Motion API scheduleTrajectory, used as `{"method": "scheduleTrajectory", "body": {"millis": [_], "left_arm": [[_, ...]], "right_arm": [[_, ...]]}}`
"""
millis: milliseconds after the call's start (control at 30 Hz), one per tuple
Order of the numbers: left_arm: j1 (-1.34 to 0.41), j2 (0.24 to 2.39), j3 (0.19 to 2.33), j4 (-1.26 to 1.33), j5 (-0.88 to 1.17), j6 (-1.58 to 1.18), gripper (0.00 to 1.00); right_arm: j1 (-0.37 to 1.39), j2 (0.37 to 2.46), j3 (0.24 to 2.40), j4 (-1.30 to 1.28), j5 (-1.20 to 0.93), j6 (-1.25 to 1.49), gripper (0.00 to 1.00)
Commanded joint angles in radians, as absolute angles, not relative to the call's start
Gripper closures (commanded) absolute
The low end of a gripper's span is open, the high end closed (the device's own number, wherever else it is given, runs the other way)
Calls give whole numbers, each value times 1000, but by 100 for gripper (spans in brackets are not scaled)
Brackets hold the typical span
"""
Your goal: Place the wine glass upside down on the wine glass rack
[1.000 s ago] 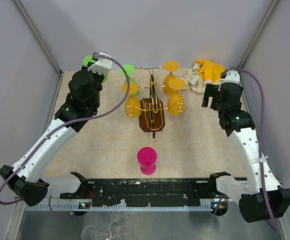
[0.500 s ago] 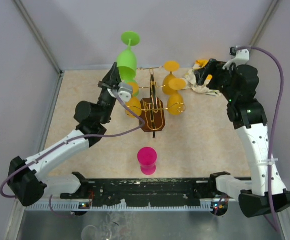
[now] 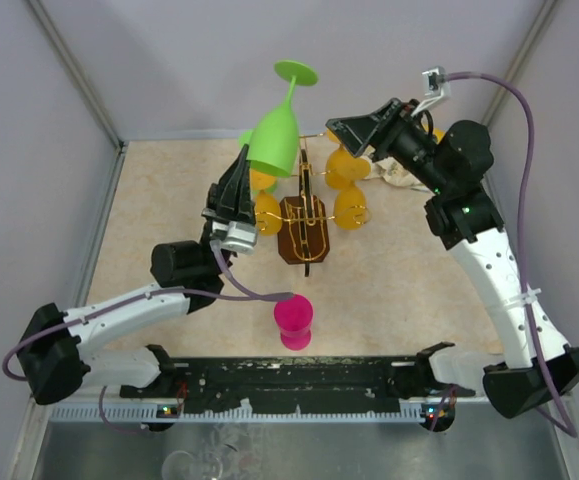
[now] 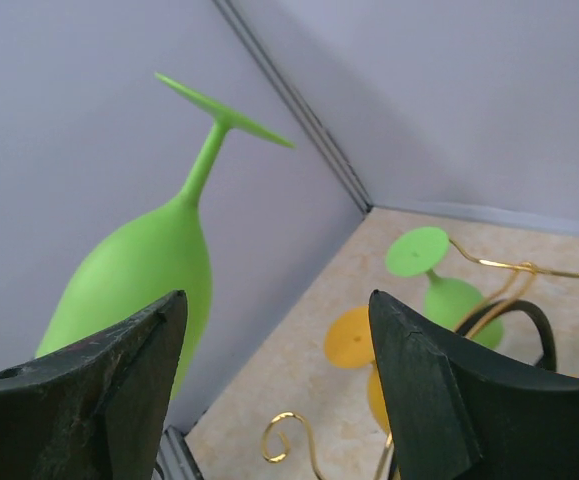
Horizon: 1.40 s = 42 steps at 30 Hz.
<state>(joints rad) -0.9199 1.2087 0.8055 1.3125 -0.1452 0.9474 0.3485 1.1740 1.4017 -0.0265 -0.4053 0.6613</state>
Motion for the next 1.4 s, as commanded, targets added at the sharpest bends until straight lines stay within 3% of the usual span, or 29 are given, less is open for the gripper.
{"method": "scheduleTrajectory", "body": {"millis": [0, 267, 1367], "left_arm": [[-945, 1233, 799, 1456, -145, 962, 100], [-969, 1267, 798, 1498, -156, 963, 100], [-978, 1315, 792, 1529, -142, 933, 100]], "right_arm": [[396, 1181, 1402, 182, -445, 762, 27], [442, 1231, 1397, 305, -456, 824, 37], [507, 1389, 1509, 400, -455, 864, 51]]}}
